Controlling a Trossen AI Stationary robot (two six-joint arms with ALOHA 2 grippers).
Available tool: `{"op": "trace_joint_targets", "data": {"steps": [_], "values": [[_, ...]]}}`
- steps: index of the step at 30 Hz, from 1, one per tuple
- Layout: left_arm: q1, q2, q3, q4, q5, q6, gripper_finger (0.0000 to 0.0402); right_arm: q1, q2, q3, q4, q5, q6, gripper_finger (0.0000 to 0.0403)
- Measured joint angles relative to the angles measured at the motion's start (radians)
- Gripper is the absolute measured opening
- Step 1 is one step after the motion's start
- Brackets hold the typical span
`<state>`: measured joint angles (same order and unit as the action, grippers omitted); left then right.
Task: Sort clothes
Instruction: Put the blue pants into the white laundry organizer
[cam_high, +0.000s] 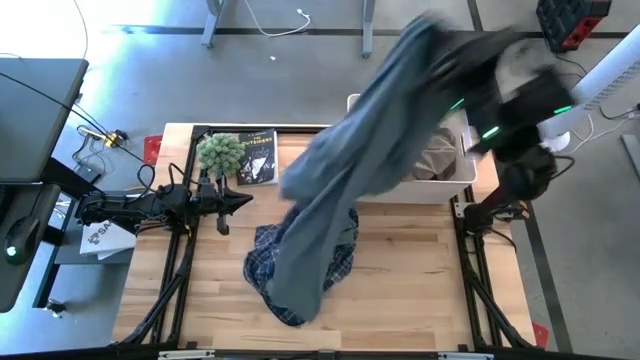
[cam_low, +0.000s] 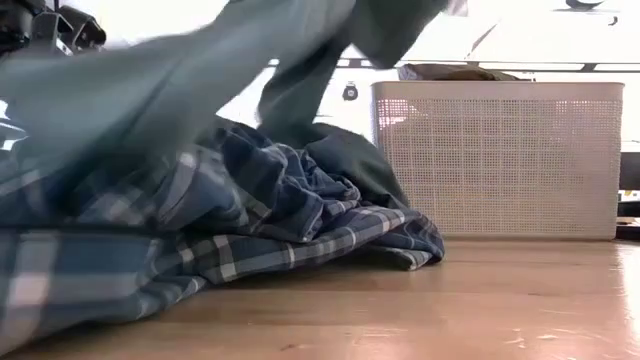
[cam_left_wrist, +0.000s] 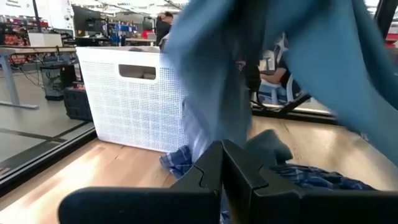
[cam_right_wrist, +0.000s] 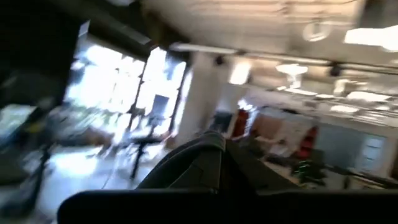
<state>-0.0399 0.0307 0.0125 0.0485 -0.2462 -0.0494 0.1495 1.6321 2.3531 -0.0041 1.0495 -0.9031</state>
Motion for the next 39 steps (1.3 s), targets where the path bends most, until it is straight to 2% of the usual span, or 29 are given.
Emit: {"op": "trace_joint_targets", "data": {"steps": [4,7,10,12,13,14,15,17,19,22,26,32,36,39], "values": [[0.000,0.000,0.000,0.000,0.000,0.000,0.0001,-0.105,-0.055,0.002,0.299,-0.015,-0.206,0.0001],[0.000,0.000,0.000,0.000,0.000,0.000,0.0001,-0.211,-0.071,0.002,0.287,0.035,-0.216,0.0000],[0.000,0.000,0.000,0.000,0.000,0.000,0.0001,-0.317,-0.072,0.002,0.034,0.154,-0.117,0.0000],[0.000,0.000,0.000,0.000,0.000,0.000,0.0001,-0.381,-0.070,0.002,-0.290,0.181,0.063,0.0000],[0.000,0.000,0.000,0.000,0.000,0.000,0.0001,-0.412,-0.067,0.000,-0.483,0.155,0.191,0.0000],[0.000,0.000,0.000,0.000,0.000,0.000,0.0001,-0.442,-0.063,-0.001,-0.683,0.094,0.337,0.0000],[0.000,0.000,0.000,0.000,0.000,0.000,0.0001,-0.477,-0.056,-0.002,-0.871,-0.010,0.499,0.0000],[0.000,0.000,0.000,0.000,0.000,0.000,0.0001,-0.562,-0.034,-0.003,-1.166,-0.266,0.760,0.0000],[0.000,0.000,0.000,0.000,0.000,0.000,0.0001,-0.644,-0.004,-0.042,-1.368,-0.458,0.936,0.0000],[0.000,0.000,0.000,0.000,0.000,0.000,0.0001,-0.701,0.035,-0.195,-1.546,-0.602,1.063,0.0000],[0.000,0.000,0.000,0.000,0.000,0.000,0.0001,-0.710,0.037,-0.521,-1.475,-0.697,1.071,0.0000],[0.000,0.000,0.000,0.000,0.000,0.000,0.0001,-0.718,0.038,-1.002,-1.053,-0.788,0.982,0.0000],[0.000,0.000,0.000,0.000,0.000,0.000,0.0001,-0.749,0.032,-1.213,-0.815,-0.819,1.008,0.0000],[0.000,0.000,0.000,0.000,0.000,0.000,0.0001,-0.772,0.030,-1.297,-0.720,-0.867,1.032,0.0000]]}}
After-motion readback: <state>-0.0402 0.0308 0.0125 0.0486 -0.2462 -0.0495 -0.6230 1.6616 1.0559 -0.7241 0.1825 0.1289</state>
